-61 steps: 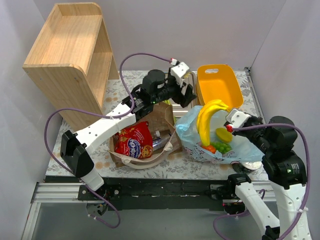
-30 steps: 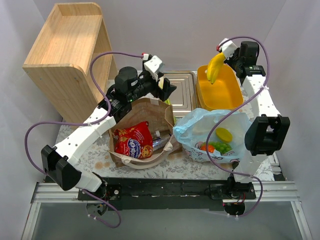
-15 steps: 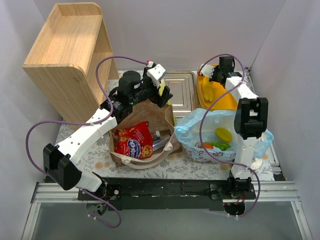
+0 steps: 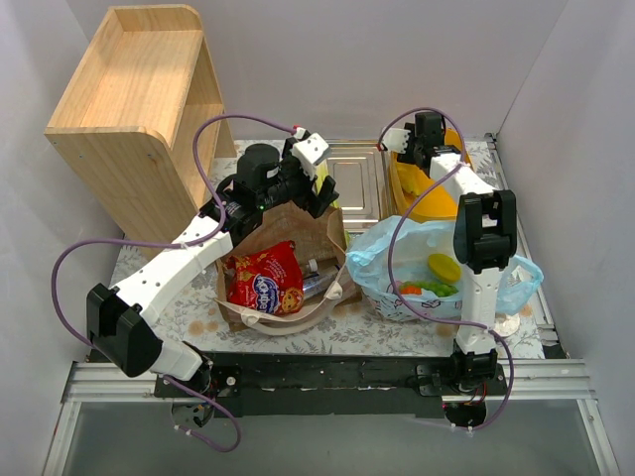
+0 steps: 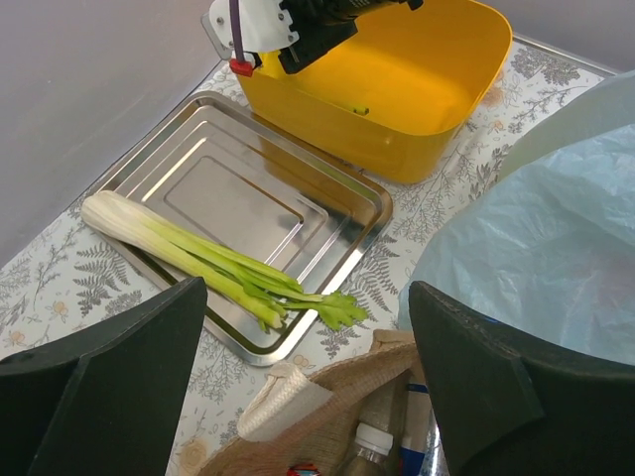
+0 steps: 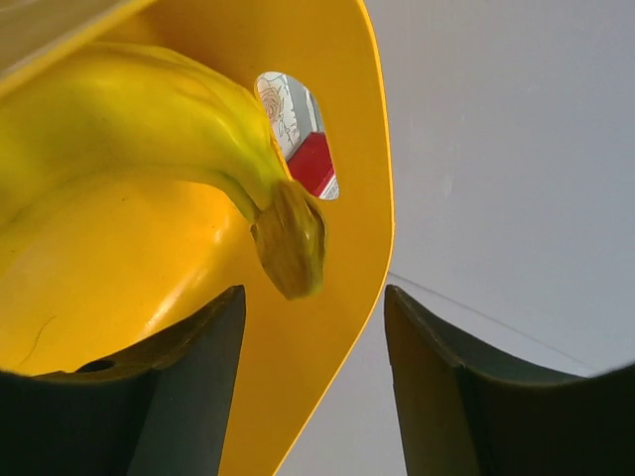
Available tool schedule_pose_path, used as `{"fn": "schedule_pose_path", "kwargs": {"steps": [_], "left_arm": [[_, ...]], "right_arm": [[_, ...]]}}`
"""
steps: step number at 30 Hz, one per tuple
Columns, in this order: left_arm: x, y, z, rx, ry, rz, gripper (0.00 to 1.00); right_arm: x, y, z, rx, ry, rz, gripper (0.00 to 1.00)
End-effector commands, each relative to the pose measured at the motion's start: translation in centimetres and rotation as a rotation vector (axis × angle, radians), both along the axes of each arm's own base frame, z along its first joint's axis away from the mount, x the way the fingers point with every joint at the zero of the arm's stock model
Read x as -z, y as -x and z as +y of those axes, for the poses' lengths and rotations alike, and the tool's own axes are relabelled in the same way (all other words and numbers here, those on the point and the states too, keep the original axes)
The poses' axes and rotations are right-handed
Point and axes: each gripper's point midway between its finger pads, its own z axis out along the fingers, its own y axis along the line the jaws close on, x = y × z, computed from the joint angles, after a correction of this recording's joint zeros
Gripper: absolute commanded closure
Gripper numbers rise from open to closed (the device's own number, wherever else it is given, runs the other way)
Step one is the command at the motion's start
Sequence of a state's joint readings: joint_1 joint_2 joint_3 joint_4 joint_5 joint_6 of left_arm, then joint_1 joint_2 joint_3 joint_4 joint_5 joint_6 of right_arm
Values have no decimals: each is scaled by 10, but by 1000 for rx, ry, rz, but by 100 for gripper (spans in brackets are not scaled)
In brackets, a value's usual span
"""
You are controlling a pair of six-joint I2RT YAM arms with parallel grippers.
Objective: Untie the knot of the grocery bags and take out the mixed food
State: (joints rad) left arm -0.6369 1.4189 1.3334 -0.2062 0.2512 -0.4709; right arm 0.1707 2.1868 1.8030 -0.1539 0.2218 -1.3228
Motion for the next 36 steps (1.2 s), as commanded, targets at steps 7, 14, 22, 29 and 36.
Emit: {"fn": "schedule_pose_path", "kwargs": {"steps": [7, 14, 22, 29, 36], "left_arm": [[-25, 3, -2, 21, 50, -33, 17], [-58, 13, -19, 132, 110, -61, 16], [-96, 53, -64, 413, 169, -14, 13], [-81, 137, -115, 670, 97, -12, 10], [-8, 118, -145, 549, -50, 3, 8]], "right_arm": [[-172, 38, -14, 140, -247, -296, 34], [-253, 125, 13, 114, -645, -295, 32], [-237, 303, 66, -265, -808, -75, 30], [-206, 395, 57, -302, -755, 44, 36], [-186, 450, 56, -406, -676, 107, 47]]}}
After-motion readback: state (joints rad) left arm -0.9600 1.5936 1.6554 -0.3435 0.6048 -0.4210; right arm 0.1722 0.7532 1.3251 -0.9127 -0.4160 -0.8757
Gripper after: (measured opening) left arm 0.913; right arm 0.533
